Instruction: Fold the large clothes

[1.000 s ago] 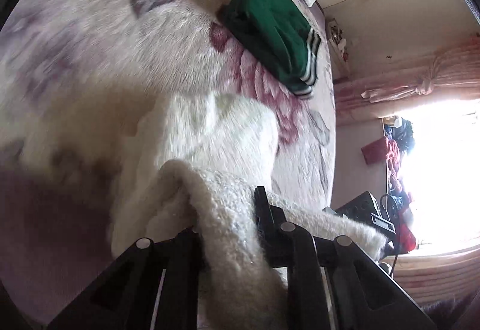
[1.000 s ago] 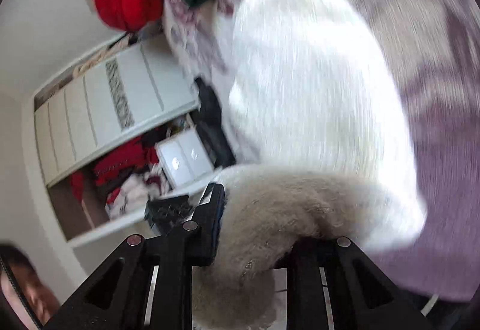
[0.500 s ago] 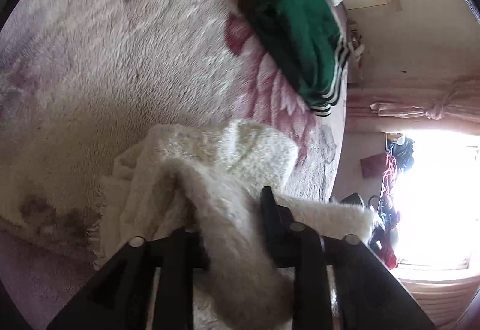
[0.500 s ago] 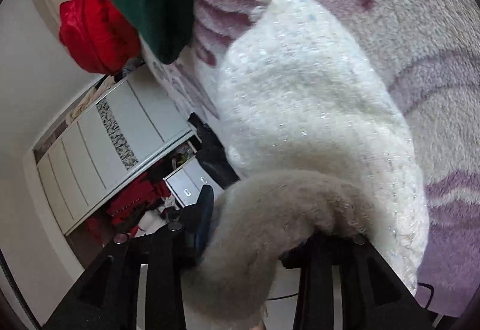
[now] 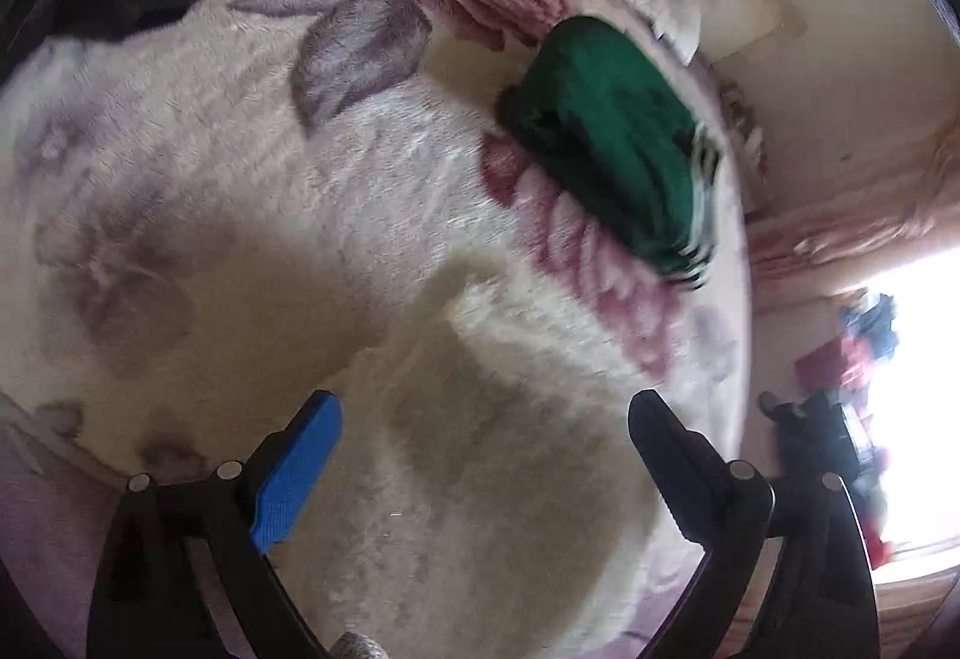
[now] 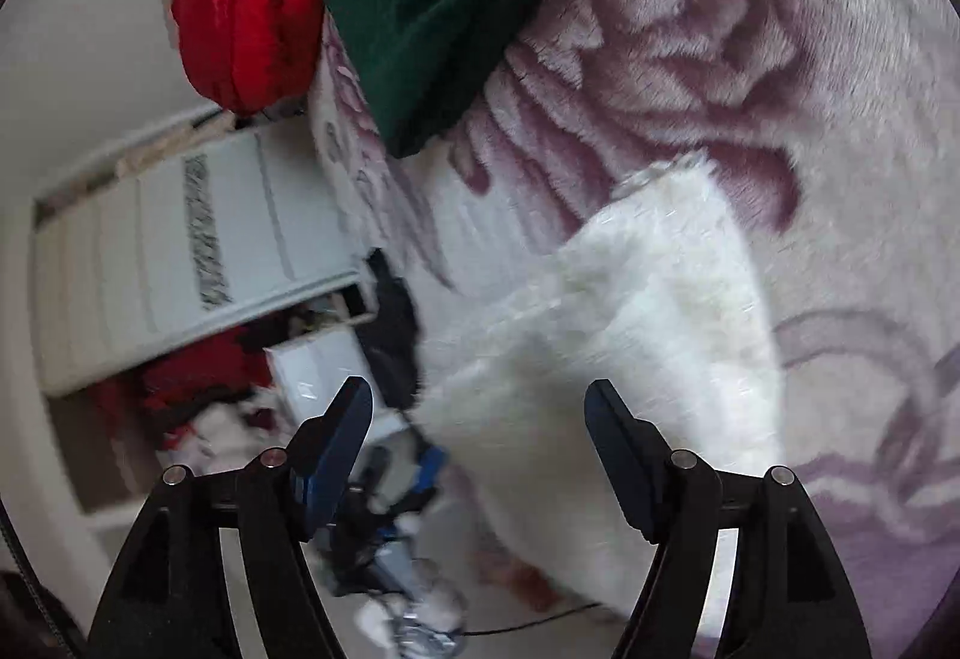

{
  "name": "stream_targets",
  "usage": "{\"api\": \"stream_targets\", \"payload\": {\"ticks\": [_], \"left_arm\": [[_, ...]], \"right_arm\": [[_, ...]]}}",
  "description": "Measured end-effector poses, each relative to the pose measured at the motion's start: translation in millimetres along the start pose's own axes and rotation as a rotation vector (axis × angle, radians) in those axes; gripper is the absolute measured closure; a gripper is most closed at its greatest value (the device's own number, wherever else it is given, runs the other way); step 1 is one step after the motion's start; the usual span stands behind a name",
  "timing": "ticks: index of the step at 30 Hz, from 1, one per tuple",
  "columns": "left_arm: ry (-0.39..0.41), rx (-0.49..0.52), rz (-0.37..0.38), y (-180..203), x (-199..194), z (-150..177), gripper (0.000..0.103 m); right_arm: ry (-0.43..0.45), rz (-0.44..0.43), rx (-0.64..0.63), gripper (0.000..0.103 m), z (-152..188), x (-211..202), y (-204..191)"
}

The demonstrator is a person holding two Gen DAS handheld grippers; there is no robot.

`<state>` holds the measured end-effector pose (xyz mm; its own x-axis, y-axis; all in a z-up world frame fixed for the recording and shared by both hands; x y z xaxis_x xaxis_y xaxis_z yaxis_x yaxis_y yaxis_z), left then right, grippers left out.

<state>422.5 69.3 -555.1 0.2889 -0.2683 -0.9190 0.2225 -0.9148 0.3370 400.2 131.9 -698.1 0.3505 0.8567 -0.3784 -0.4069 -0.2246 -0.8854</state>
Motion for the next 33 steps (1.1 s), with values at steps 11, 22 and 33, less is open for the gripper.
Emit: {"api": "stream_targets", "payload": {"ticks": [11,22,33], "left_arm": [[-0.171,-0.101,-0.112,-45.6,96.0,21.2,0.000],[-0.030,-0.132,-0.163,-63.0,36.1,19.0,0.000],[0.077,-0.158,-0.639,-173.0,-19.7,123.6,0.000]], "right_arm": [[-0.379,0.293,-0.389,0.009,2.7,58.7,80.3],[-0.380,0.117,-0.404,0.039,0.9,121.1,72.2],[0.368,-0.196,0.532,0.061,118.5,-20.4,140.2]]}}
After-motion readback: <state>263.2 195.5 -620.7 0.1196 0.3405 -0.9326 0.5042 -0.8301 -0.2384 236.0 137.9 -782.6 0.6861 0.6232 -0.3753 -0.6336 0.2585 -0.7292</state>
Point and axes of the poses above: each gripper's, at about its wrist camera, not at the fingertips, and x roughly the way its jaws point, y to its right, z to its underside, the point moved 9 cm from there along x, roughly the way its jaws point, and after that the axes turned 10 degrees about -z, right-handed, at the moved point
